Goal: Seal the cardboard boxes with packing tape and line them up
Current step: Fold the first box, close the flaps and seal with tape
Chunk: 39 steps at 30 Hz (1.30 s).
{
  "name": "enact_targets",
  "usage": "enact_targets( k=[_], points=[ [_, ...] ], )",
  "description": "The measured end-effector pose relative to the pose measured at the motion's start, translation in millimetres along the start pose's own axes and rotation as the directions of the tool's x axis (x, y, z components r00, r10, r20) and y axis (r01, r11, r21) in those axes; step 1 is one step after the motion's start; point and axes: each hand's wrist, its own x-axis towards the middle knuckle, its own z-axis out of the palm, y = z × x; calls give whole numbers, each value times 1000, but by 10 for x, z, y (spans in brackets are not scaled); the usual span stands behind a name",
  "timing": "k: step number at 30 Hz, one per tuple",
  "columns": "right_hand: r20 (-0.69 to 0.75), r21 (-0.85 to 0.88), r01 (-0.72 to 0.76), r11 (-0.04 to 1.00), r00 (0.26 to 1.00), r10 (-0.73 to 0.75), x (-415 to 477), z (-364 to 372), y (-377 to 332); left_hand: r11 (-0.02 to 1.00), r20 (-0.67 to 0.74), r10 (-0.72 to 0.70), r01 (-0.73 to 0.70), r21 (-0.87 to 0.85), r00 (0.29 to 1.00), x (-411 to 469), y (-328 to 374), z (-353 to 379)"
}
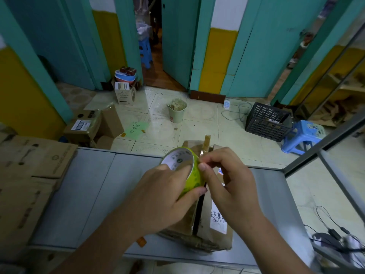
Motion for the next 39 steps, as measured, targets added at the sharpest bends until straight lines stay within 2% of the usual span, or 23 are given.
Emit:
enact_targets(
  k=[3, 8, 11, 16, 19, 28, 36, 39],
  points=[
    [6, -35, 37, 999, 999, -37, 13, -19, 26, 1000, 36, -12, 12, -3, 999, 9, -16, -48],
    [15, -155, 208, 966, 978, -208, -1, -48, 28, 996, 63, -28, 33, -79, 998, -39, -9, -76],
    [66, -92, 185, 978, 982, -179, 28, -102, 6, 997, 86, -24, 31, -76, 996, -51, 1, -89],
    [190, 31, 20, 999, 982, -26, 120, -188, -59, 1000, 125, -2, 3, -8, 992, -64, -12, -150],
    [194, 74, -38, 997, 981, 23, 164, -206, -103, 1000, 118, 25, -27, 11, 993, -59, -9, -177],
    [107, -88, 184, 979, 979, -175, 143, -147, -103, 998, 73, 50, -46, -50, 996, -54, 11, -164],
    [240, -113, 186, 976, 958, -155, 199, -201, -103, 996, 118, 87, -83, -37, 989, -45, 64, -235],
    [298, -100, 203, 974, 940, -165, 189, -199, -107, 993, 115, 85, -75, -90, 990, -47, 90, -235]
  ],
)
